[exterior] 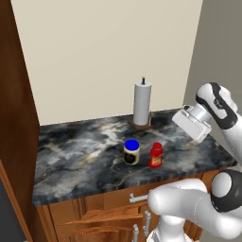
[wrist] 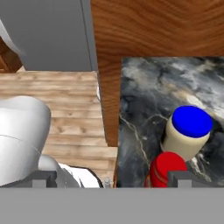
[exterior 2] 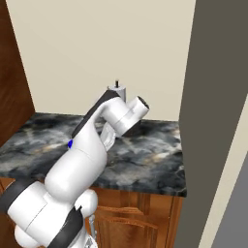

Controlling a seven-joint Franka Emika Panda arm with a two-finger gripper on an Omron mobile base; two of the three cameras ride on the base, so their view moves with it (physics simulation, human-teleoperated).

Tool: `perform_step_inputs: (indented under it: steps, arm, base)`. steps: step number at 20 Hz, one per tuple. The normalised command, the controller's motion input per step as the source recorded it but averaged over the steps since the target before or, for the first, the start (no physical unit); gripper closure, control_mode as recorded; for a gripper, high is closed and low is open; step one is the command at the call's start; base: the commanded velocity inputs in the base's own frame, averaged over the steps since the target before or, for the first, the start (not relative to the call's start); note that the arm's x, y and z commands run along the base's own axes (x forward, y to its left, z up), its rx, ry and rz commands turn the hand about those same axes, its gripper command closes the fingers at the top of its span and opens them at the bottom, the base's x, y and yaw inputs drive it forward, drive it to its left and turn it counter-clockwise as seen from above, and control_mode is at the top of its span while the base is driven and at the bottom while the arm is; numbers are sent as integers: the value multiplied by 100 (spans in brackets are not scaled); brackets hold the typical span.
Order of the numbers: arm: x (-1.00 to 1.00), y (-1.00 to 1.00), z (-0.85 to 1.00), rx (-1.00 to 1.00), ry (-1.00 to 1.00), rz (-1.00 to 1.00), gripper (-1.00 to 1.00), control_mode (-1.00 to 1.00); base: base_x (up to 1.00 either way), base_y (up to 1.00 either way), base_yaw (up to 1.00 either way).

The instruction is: Place the ketchup and mayonnaise from the counter to the top shelf of the fridge. If the existing items in the fridge are on the top shelf, move them to other shelves.

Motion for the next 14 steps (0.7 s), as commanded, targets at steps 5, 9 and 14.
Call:
perform_step_inputs:
  steps: [5, 9, 14]
  arm:
    - [0, 2, -22, 0, 0, 0, -100, -100]
    - [6, 8, -34, 0, 0, 0, -100, -100]
    - [2, 12, -30, 5, 0, 0, -100, -100]
  base:
    - [0, 0, 0]
    - [0, 0, 0]
    - [0, 0, 0]
